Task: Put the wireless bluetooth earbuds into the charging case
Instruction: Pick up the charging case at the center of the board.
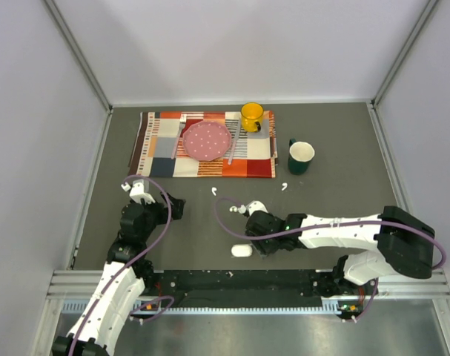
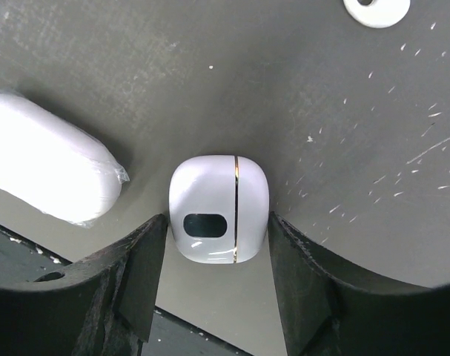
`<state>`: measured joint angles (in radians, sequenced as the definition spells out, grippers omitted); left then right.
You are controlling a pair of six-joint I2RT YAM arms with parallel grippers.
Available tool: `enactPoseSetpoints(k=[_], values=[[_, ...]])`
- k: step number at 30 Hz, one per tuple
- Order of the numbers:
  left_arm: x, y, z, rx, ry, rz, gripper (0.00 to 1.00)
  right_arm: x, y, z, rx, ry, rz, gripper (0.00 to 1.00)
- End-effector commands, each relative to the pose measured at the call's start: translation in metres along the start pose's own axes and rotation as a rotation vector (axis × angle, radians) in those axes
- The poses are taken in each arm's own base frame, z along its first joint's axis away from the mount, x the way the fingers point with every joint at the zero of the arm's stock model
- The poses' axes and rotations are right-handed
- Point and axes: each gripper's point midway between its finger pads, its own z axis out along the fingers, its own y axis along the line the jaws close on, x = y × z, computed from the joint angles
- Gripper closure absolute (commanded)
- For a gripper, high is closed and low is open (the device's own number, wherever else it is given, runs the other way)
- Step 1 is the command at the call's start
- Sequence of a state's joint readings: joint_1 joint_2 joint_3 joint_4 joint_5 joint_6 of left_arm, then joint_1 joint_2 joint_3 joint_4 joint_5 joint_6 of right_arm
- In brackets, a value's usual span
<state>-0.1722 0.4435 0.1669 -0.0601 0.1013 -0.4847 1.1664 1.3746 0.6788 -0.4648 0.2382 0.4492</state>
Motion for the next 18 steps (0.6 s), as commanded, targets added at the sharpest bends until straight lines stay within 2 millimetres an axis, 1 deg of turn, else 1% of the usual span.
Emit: enactPoseSetpoints(k=[1,10,11,13,15,16,18], values=[[-0.006,-0.0053,0.0015,0.029,-0.03,0.008,0.01,-0.0088,-0.0017,0.0029,0.02,-0.019,0.016,0.44],[-0.0064,-0.0052,0.0015,0.029,-0.032,0.008,0.01,-0.0089,-0.0009,0.0071,0.017,-0.029,0.017,0.45],[-0.0063,-0.0054,0.0014,0.03,-0.032,0.009,0.01,-0.0083,-0.0007,0.008,0.016,-0.027,0.017,0.49],[-0.0064,-0.0059,0.0013,0.032,-0.032,0.01,0.01,-0.0073,-0.0002,0.0081,0.012,-0.023,0.016,0.54],[-0.0064,-0.0058,0.0013,0.032,-0.032,0.012,0.01,-0.0082,-0.0006,0.0065,0.013,-0.032,0.017,0.63],[-0.0065,-0.0055,0.0012,0.031,-0.034,0.01,0.01,-0.0094,-0.0014,0.0054,0.014,-0.038,0.02,0.69],[-0.0069,-0.0062,0.0009,0.035,-0.034,0.013,0.01,-0.0149,-0.0025,-0.0014,0.01,-0.07,0.022,0.69]])
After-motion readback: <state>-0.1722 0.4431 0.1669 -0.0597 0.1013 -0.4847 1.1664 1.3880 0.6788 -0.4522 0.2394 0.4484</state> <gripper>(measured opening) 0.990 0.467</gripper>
